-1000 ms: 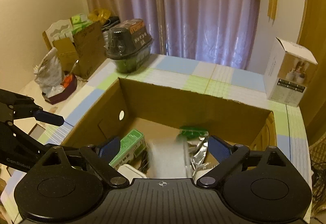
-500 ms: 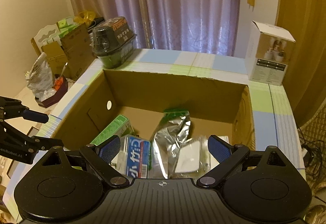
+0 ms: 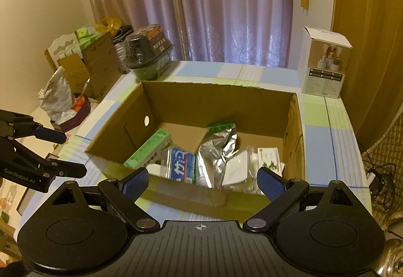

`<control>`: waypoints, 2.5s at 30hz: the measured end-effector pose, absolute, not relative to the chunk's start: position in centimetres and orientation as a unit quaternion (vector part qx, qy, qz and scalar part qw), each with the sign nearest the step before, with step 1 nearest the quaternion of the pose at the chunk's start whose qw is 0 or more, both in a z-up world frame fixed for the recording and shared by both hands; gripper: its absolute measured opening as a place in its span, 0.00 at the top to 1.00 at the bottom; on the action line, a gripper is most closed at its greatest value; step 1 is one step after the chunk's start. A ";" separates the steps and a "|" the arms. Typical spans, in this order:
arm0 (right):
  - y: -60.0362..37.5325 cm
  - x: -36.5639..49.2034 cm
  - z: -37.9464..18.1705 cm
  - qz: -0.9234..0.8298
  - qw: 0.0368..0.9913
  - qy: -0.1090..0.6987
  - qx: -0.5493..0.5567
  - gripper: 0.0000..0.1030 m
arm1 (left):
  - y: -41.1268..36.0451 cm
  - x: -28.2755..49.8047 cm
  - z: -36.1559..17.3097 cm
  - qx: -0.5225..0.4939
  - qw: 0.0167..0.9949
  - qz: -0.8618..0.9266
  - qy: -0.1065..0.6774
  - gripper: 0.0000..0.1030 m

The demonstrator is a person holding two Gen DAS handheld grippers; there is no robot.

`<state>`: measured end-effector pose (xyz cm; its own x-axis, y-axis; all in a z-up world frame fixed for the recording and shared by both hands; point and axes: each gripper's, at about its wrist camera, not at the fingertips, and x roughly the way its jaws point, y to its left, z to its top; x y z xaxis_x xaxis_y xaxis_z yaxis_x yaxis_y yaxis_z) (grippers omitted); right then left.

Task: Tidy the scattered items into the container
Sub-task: 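Withdraw both tools from the cardboard box, then move both tools toward the white spoon and red snack packet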

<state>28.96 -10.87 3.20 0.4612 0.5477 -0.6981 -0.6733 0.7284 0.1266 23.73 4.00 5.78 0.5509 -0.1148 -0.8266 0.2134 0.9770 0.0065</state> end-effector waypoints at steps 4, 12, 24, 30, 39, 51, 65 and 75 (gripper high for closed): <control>-11.9 27.7 3.6 0.359 0.851 0.376 -0.083 0.05 | 3.5 22.5 6.5 0.053 0.881 -0.096 0.461 0.13; -14.3 24.9 3.4 0.355 0.848 0.385 -0.088 0.05 | 2.3 19.9 7.0 0.056 0.881 -0.103 0.458 0.04; -17.8 20.3 -0.1 0.354 0.825 0.425 -0.114 0.05 | -0.1 16.5 4.8 0.069 0.862 -0.133 0.484 0.03; -19.0 18.9 -1.6 0.355 0.814 0.446 -0.108 0.05 | -1.3 15.5 3.3 0.070 0.852 -0.143 0.498 0.03; -19.8 18.1 -2.4 0.349 0.810 0.460 -0.098 0.05 | -2.9 14.8 2.2 0.078 0.842 -0.154 0.511 0.03; -20.6 17.8 -3.2 0.339 0.809 0.472 -0.092 0.05 | -3.6 14.7 1.7 0.082 0.836 -0.163 0.517 0.03; -20.6 18.3 -4.4 0.335 0.803 0.484 -0.091 0.05 | -4.1 15.3 0.2 0.081 0.828 -0.168 0.529 0.03; -21.2 18.9 -5.5 0.328 0.802 0.491 -0.095 0.05 | -4.9 16.9 -1.1 0.074 0.824 -0.176 0.534 0.04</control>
<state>18.90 -21.23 -5.46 0.3041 0.4323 -0.8489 -0.6183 0.7675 0.1693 16.90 -4.94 -1.14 0.3685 -0.2106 -0.9055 0.3688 0.9272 -0.0656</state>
